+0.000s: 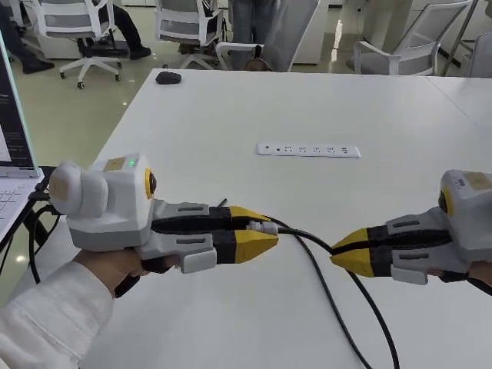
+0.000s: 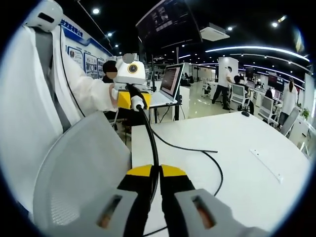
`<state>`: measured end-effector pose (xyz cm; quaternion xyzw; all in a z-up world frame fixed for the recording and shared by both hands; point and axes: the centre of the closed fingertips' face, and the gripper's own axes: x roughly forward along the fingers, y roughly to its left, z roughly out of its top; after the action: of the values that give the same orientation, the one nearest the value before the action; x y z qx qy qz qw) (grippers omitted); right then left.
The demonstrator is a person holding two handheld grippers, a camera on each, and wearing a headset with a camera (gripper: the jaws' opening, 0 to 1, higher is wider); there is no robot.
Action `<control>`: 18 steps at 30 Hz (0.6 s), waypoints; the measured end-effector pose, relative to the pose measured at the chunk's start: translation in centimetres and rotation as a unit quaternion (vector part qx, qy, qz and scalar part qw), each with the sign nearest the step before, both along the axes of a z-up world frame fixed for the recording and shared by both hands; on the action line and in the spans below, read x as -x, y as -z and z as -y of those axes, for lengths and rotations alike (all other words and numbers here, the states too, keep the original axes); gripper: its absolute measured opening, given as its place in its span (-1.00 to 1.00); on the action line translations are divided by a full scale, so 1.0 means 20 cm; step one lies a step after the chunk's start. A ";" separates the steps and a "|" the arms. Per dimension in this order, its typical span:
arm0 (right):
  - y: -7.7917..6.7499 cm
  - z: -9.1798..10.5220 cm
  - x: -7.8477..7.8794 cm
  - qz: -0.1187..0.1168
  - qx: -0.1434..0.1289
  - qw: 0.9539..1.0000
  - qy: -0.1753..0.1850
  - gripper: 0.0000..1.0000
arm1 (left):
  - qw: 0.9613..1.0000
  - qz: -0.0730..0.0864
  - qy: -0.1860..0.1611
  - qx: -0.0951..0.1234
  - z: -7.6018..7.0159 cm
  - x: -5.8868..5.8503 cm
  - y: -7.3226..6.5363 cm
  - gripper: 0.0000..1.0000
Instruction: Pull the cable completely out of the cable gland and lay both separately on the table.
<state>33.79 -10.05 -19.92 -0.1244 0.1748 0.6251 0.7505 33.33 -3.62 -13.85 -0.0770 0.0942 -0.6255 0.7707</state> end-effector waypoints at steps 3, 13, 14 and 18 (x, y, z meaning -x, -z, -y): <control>0.02 0.01 -0.01 0.002 0.010 1.000 0.003 -0.94 | 1.000 -0.001 0.000 0.001 0.00 0.00 0.01 -0.68; 0.04 0.01 -0.05 0.003 0.016 1.000 0.005 -0.94 | 1.000 -0.003 -0.008 0.000 0.00 -0.02 0.01 -0.68; 0.05 0.01 -0.06 0.003 0.017 1.000 0.005 -0.94 | 1.000 -0.002 -0.009 -0.001 -0.01 -0.02 0.01 -0.68; 0.06 0.00 -0.08 0.003 0.021 1.000 0.004 -0.94 | 1.000 0.000 -0.015 -0.005 -0.01 -0.04 0.02 -0.68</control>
<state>35.40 -10.13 -21.13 -0.1412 0.1856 0.6178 0.7510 34.16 -3.45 -14.30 -0.0742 0.0963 -0.6137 0.7801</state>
